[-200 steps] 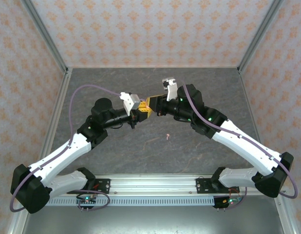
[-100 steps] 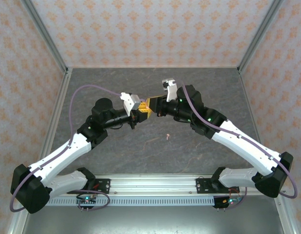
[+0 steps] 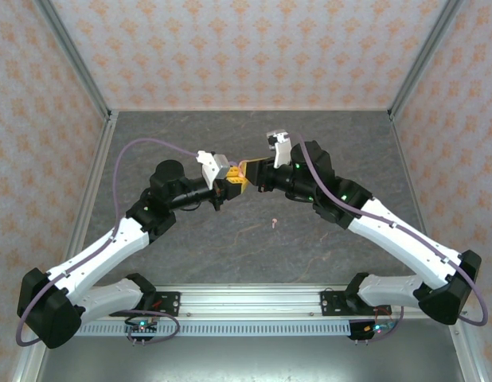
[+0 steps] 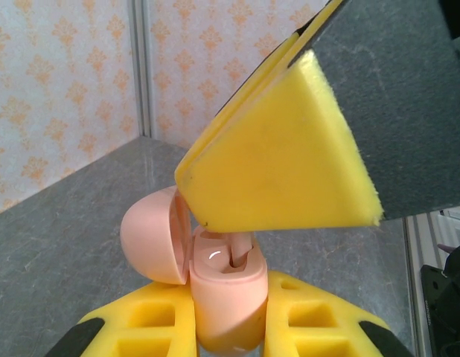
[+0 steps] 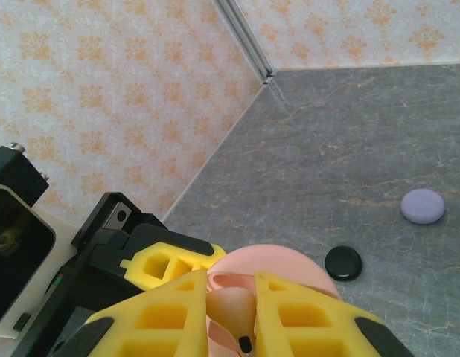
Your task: Insert the wireless bluetooth earbuds into the charging case
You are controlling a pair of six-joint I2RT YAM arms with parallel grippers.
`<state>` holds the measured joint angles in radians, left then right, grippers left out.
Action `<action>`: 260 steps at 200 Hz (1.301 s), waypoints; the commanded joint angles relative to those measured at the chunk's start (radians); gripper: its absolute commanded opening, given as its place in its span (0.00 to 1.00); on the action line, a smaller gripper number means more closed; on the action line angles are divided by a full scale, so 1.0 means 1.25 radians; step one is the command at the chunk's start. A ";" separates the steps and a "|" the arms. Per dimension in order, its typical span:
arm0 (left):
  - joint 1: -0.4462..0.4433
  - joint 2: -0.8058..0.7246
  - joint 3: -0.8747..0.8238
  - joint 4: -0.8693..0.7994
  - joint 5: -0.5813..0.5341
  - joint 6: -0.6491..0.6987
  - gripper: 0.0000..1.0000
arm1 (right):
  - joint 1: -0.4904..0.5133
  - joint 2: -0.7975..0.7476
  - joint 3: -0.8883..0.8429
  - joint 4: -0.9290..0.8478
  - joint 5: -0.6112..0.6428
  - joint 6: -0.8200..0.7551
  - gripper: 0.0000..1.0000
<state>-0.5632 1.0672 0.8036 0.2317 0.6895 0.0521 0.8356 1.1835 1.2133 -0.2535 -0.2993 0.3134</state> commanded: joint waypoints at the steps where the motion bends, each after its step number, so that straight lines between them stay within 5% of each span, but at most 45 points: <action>1: -0.009 -0.008 0.027 0.033 -0.017 0.005 0.00 | 0.005 -0.020 -0.007 0.004 0.009 0.003 0.18; 85: -0.009 -0.009 0.032 0.031 -0.015 0.006 0.00 | 0.005 -0.004 -0.009 0.007 -0.009 0.006 0.20; 197: -0.009 -0.017 0.028 0.010 -0.021 0.020 0.00 | -0.006 -0.025 0.128 -0.158 0.057 -0.061 0.52; 260: -0.008 -0.060 0.010 -0.040 -0.046 0.044 0.00 | -0.131 -0.023 0.132 -0.357 0.085 -0.020 0.66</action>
<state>-0.5636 1.0370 0.8074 0.2035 0.6636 0.0765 0.7231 1.1526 1.3758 -0.5507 -0.2272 0.2642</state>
